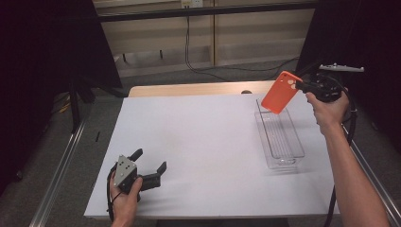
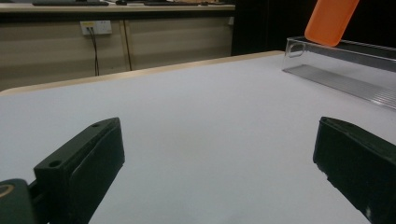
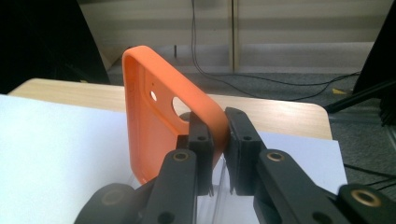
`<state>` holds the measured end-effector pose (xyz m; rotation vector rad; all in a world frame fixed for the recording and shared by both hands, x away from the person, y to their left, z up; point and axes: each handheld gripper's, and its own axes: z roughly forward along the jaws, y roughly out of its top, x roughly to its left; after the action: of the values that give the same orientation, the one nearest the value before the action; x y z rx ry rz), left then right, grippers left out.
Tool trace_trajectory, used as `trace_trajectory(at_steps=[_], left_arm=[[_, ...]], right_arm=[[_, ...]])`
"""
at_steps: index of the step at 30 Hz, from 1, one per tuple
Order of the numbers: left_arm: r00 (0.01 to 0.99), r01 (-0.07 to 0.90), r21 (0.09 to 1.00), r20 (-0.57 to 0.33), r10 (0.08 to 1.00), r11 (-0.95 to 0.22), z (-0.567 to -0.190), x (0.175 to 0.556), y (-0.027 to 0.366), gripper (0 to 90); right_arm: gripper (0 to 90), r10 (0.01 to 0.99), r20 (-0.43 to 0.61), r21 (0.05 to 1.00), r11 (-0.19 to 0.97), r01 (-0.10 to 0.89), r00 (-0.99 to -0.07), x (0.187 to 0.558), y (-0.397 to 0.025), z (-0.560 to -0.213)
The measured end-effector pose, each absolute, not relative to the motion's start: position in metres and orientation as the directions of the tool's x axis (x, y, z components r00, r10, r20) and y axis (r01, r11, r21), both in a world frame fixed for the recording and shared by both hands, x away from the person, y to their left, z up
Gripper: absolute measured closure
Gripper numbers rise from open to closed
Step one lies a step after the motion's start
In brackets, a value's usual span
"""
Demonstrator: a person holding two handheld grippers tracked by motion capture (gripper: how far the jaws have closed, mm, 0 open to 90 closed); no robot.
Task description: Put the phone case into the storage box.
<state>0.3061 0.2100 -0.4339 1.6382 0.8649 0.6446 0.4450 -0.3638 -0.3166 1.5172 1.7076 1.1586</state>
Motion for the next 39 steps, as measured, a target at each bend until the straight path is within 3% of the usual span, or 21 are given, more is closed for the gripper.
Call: trace_trajectory(at_steps=[27, 39], left_arm=[[0.582, 0.202, 0.973, -0.026, 0.813, -0.113, -0.433, 0.305, 0.212, 1.8], [0.582, 0.201, 0.972, -0.021, 0.813, -0.118, -0.433, 0.305, 0.213, 1.8]], right_arm=[[81.6, 0.978, -0.133, 0.855, 0.194, 0.482, -0.159, 0.464, -0.329, -0.336], [81.7, 0.968, -0.18, 0.833, 0.243, 0.496, -0.172, 0.468, -0.318, -0.344]])
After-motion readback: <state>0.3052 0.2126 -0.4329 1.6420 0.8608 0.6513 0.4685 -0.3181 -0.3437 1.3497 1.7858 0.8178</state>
